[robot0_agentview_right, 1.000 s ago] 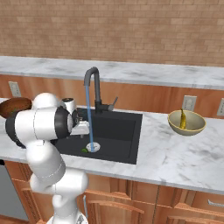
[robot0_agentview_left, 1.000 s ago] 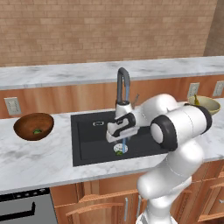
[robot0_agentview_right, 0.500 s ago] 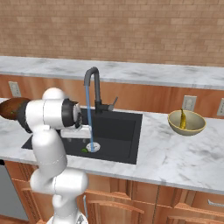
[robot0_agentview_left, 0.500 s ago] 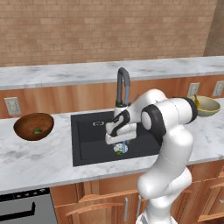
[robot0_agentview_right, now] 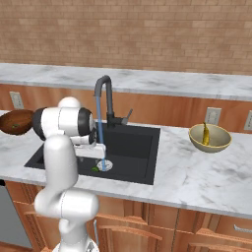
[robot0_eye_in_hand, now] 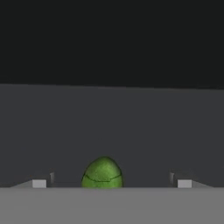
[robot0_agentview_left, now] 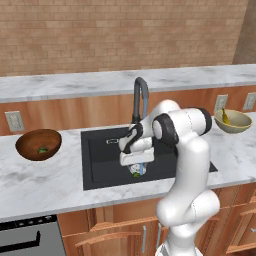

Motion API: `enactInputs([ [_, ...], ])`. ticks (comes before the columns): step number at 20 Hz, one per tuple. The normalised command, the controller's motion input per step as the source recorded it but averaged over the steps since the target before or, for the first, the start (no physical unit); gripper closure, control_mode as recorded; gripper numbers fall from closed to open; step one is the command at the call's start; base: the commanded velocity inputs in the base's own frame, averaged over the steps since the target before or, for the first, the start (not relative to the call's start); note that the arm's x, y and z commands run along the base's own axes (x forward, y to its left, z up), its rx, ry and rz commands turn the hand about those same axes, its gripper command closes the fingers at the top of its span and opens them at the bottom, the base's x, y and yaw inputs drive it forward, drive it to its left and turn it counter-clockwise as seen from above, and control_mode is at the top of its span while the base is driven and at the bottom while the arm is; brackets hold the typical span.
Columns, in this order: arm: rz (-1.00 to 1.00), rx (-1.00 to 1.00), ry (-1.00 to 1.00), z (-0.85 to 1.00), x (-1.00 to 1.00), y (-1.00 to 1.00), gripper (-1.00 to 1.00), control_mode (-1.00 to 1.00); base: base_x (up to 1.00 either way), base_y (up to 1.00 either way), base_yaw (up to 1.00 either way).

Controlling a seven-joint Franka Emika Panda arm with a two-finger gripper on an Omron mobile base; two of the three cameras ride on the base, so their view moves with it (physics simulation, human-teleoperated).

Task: Pick the avocados from the sink and place them in one bowl. Place the banana in the other bowl. Then turn off the sink faucet.

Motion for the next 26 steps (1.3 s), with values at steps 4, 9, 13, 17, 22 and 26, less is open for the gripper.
enactInputs([
  [4,-0.07,-0.01,0.06,-0.37,0.13,0.00,-1.00,-1.00,0.00,0.00,0.00],
  [9,-0.03,-0.03,0.01,-0.42,0.04,-0.02,-1.00,-1.00,0.00,0.00,0.00],
  [13,0.00,-0.03,0.00,-0.43,0.00,-0.11,-1.00,-1.00,0.00,0.00,0.00],
  [17,0.00,-0.01,0.00,-0.40,0.04,-0.15,-1.00,-1.00,0.00,0.00,0.00],
  [22,0.00,0.00,0.00,-0.36,0.07,-0.06,-1.00,-1.00,0.00,0.00,0.00],
  [26,0.00,0.00,0.00,-0.37,0.10,0.00,-1.00,-1.00,0.00,0.00,0.00],
])
